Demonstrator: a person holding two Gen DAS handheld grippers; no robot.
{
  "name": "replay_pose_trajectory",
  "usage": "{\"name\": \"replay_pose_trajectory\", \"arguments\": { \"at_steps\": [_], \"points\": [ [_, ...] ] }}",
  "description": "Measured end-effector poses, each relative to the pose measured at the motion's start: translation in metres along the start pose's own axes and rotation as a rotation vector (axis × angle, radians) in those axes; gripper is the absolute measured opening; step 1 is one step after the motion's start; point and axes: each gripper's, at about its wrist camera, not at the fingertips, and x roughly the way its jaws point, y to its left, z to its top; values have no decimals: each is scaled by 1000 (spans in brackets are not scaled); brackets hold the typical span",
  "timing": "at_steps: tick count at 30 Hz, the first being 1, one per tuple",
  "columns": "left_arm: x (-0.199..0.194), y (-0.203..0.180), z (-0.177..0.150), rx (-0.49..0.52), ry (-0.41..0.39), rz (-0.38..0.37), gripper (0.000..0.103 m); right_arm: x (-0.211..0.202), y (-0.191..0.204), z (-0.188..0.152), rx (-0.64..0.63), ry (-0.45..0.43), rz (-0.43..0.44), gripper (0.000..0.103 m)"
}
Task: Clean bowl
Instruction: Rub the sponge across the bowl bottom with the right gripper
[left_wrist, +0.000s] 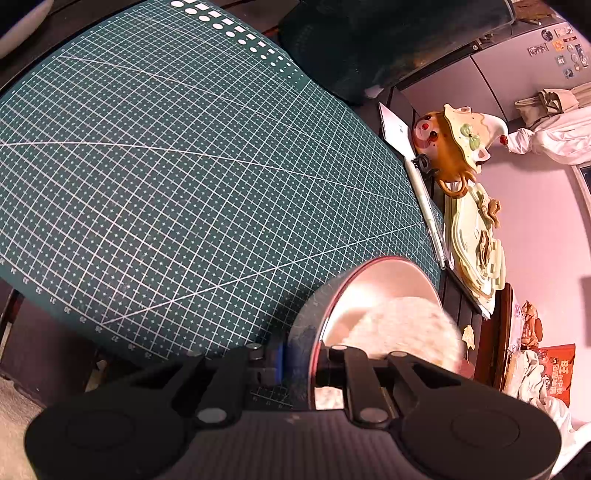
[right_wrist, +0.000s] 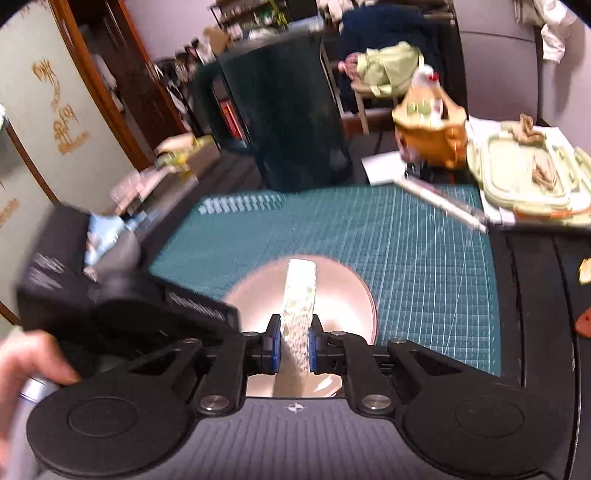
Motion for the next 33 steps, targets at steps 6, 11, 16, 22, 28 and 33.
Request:
{"name": "replay_pose_trajectory", "arguments": {
  "at_steps": [6,11,16,22,28,33],
  "points": [
    [2,0,2,6,-1,2,15,2,26,-11,-248,-73,-185,12],
    [2,2,2,6,-1,2,15,-21,28,-4,-292,-191,-242,12],
    [1,3,1,5,-1,2,15,-31,2,11,-65,-140,-49,13],
    [0,4,1,-2,0,-1,15,2,-9,7,48,13,41,12],
    [-2,4,-2,9,-2,4,15,5,9,0,-123,-21,-103,12],
    [-2,2,-3,13,-3,6,15,-13,12,3,-177,-90,-153,12]
  ]
}}
